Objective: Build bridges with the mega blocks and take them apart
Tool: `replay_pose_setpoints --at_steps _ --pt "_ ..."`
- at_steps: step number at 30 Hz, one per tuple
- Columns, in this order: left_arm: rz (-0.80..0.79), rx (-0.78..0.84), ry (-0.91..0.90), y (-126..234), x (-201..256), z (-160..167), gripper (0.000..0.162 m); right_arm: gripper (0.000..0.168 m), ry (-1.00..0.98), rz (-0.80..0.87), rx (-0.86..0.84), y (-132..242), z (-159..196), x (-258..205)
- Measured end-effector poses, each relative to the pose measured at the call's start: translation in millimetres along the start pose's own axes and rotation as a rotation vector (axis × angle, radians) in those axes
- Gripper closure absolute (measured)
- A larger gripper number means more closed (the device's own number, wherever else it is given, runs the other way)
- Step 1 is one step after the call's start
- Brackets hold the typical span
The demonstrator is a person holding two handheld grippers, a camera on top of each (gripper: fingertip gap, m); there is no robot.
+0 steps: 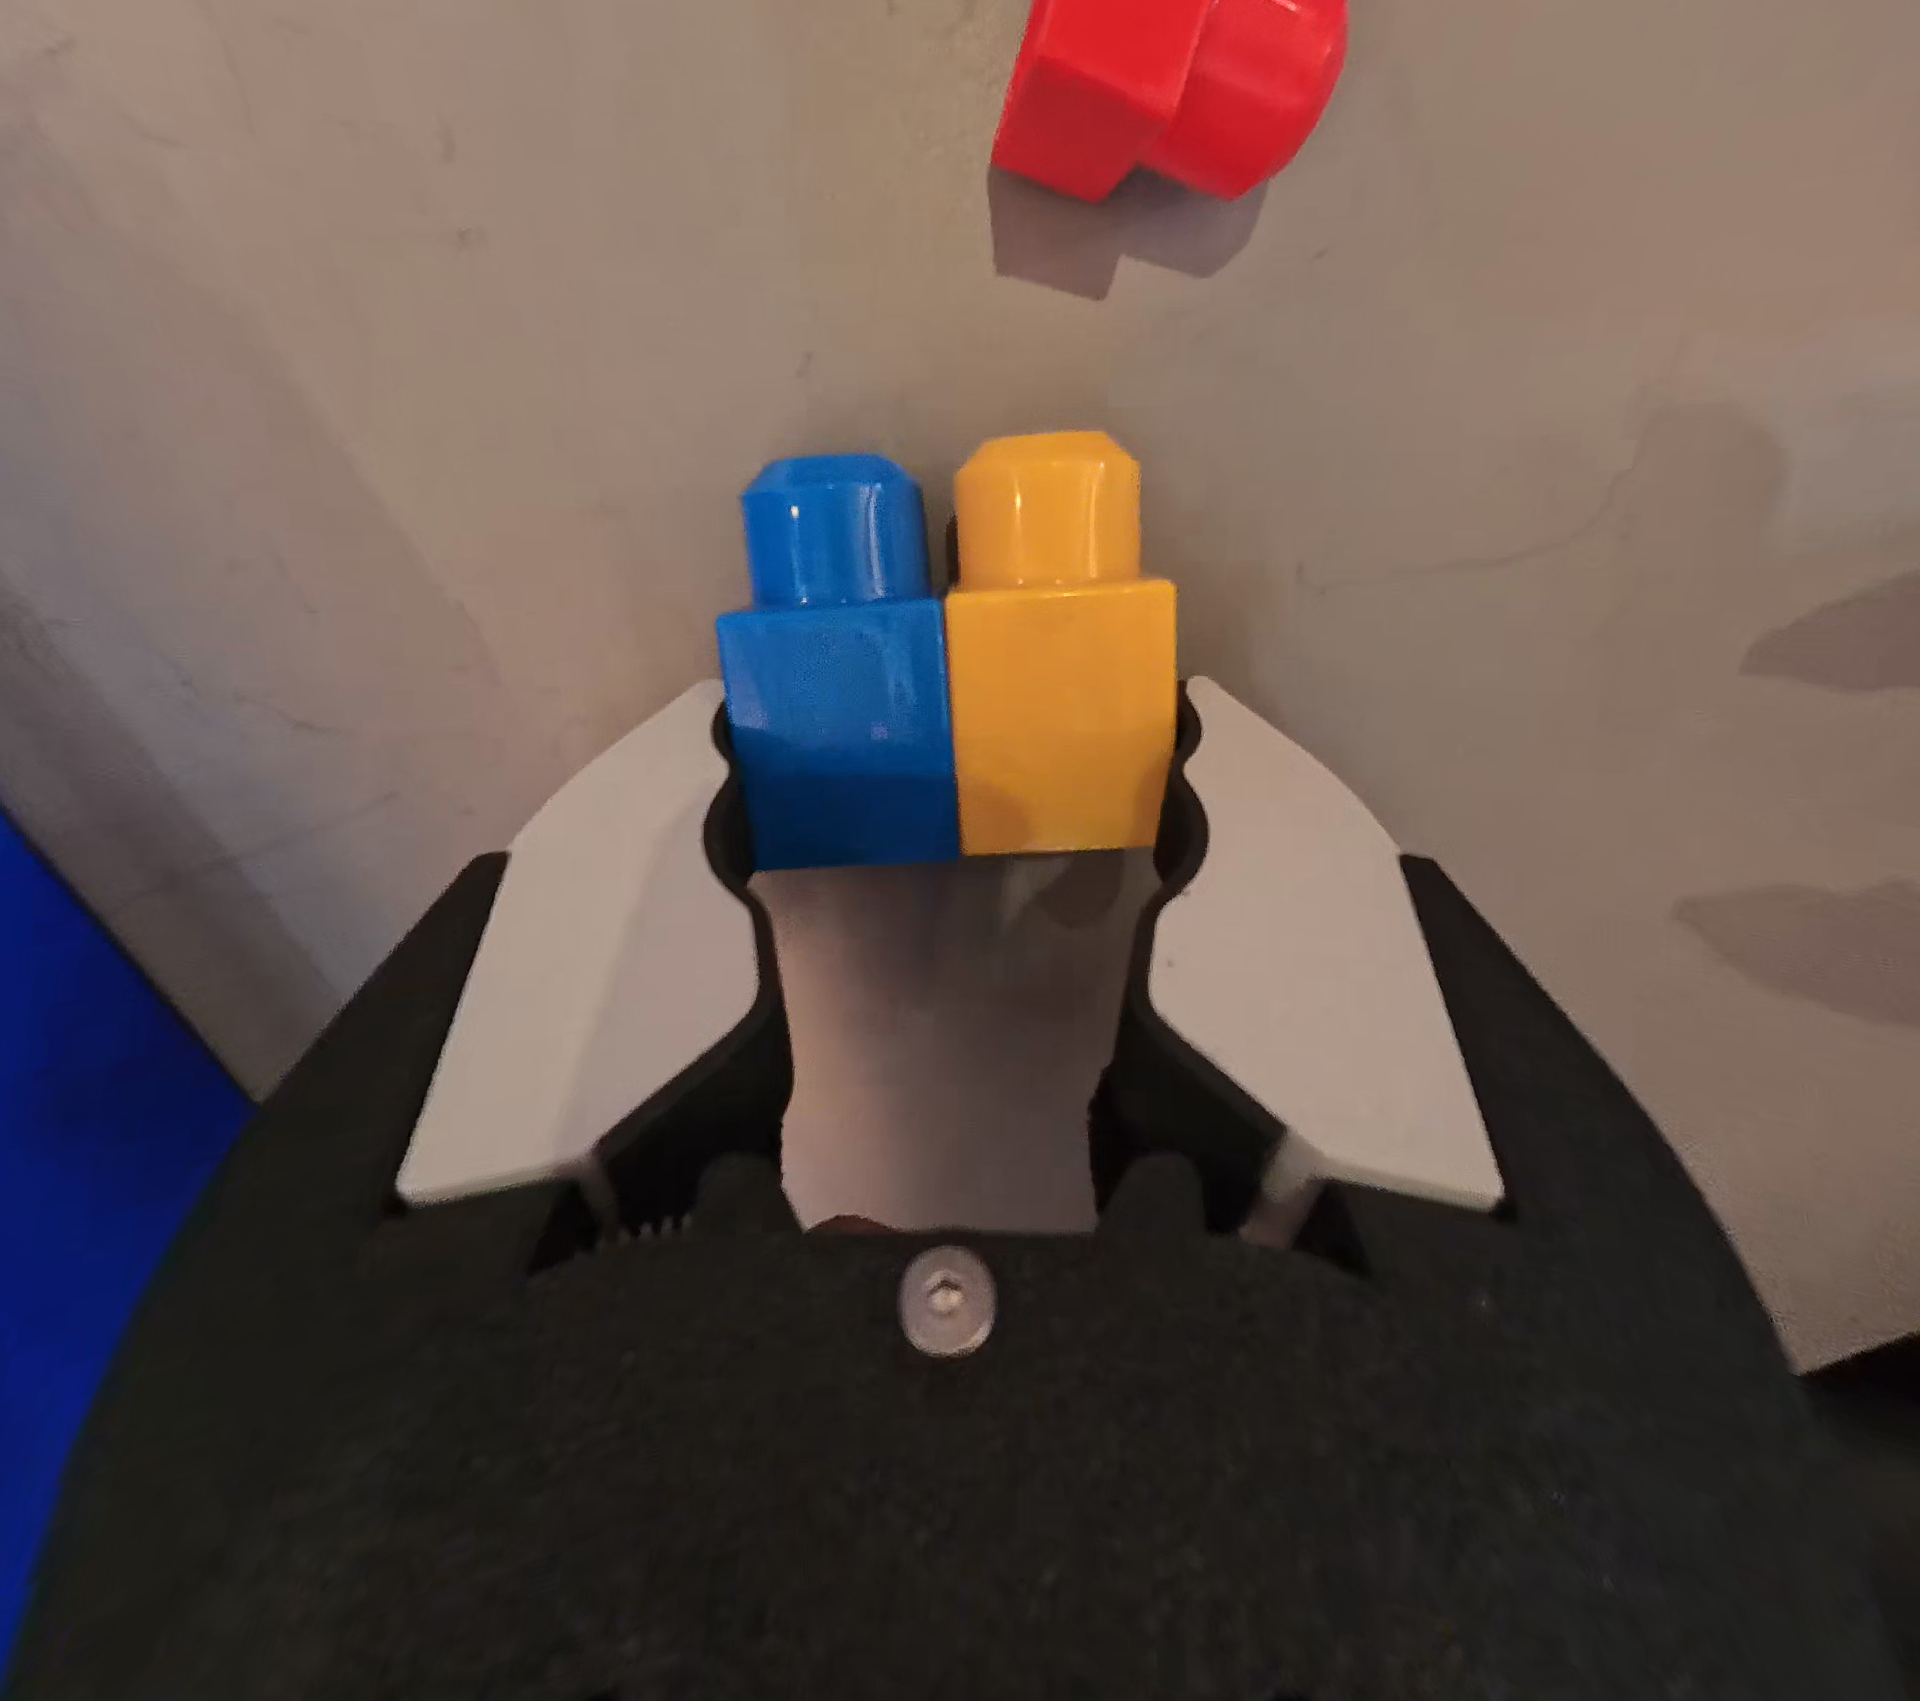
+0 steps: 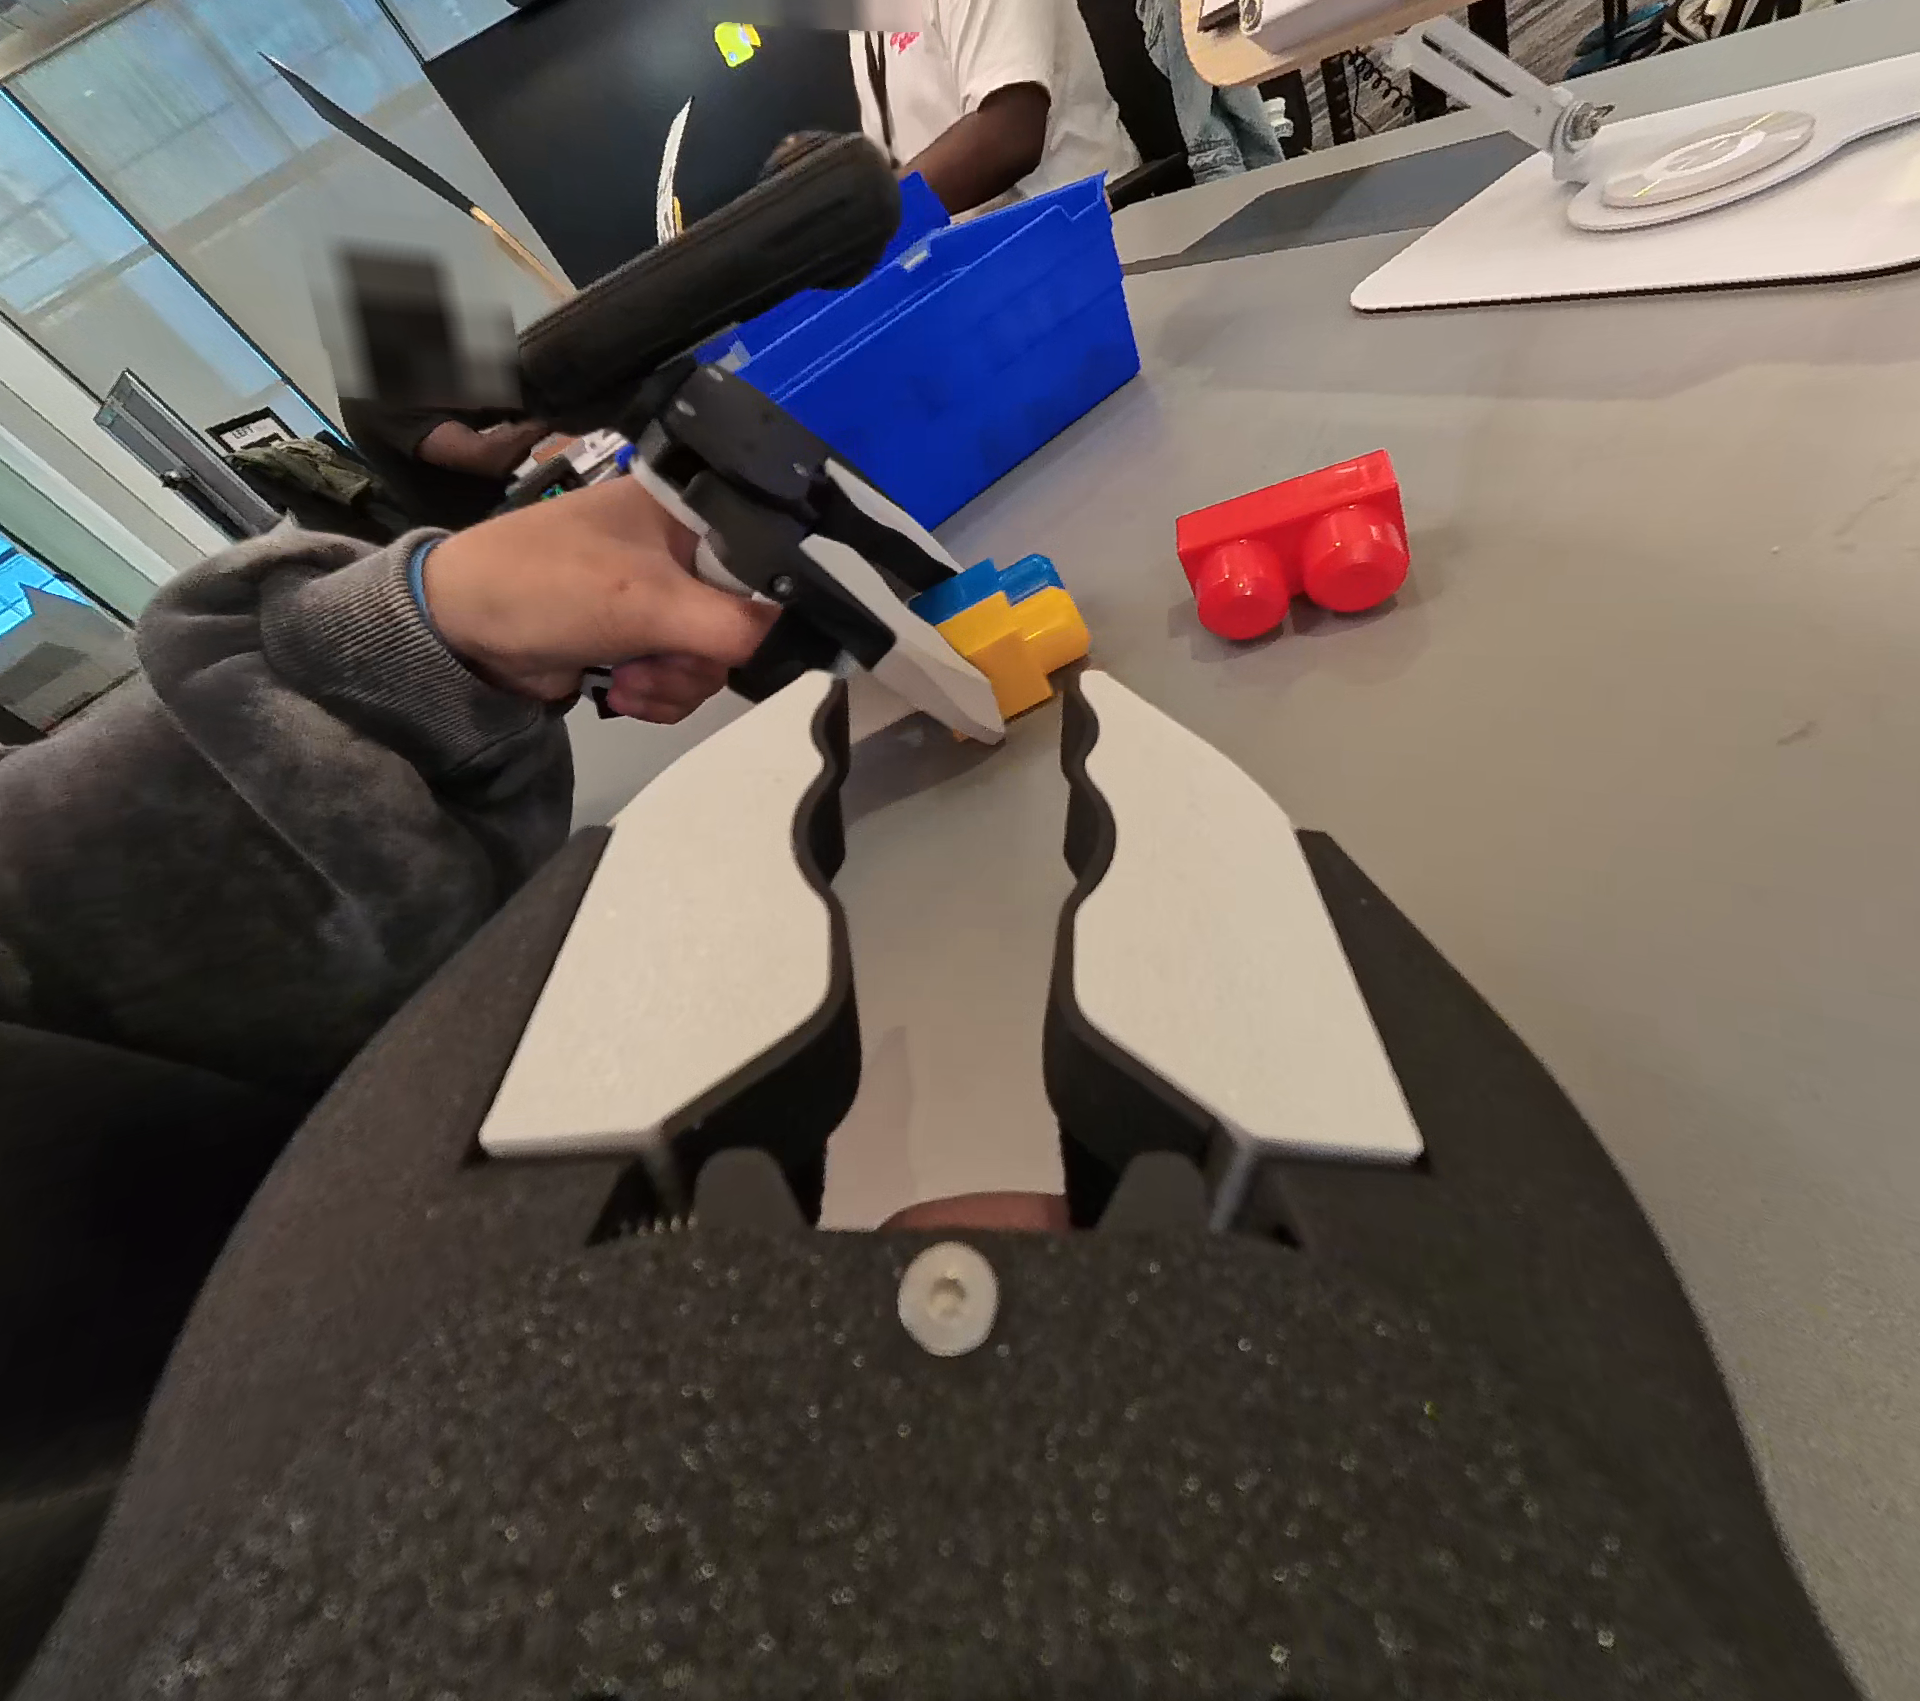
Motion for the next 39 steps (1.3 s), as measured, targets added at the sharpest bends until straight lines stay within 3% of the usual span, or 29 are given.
replay_pose_setpoints --at_steps 3,11,15,21,27,33,34,39 --pt "0.044 0.112 -0.023 8 -1 2 0.087 0.129 0.006 0.002 -0.002 0 0 0" --pt "0.078 0.763 -0.111 70 -8 -9 0.087 0.129 0.030 0.027 -0.012 -1 -1 1" --pt "0.140 0.786 -0.083 62 -16 6 0.086 0.123 0.067 0.026 -0.025 -3 -24 -6" --pt "0.196 0.817 -0.016 66 -25 20 0.086 0.097 0.177 0.284 -0.264 -17 -65 13" --pt "0.250 0.854 0.006 77 -26 22 0.086 0.094 0.197 0.402 -0.500 -70 -13 84" --pt "0.301 0.849 0.025 74 -26 24 0.086 0.094 0.243 0.493 -0.693 -95 16 119" --pt "0.308 0.843 0.030 73 -27 24 0.086 0.103 0.239 0.471 -0.704 -99 17 119" --pt "0.341 0.840 0.008 72 -24 22 0.087 0.103 0.297 0.406 -0.723 -93 -13 104"
Point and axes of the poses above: each gripper's, where its closed fingertips meet, y back along the fingers, z out of its underside, x = y × z across the jaws, the point moved 3 cm from there along y, back along the fingers, and after that the axes turned 11 degrees about -z, right-handed, at the moved point
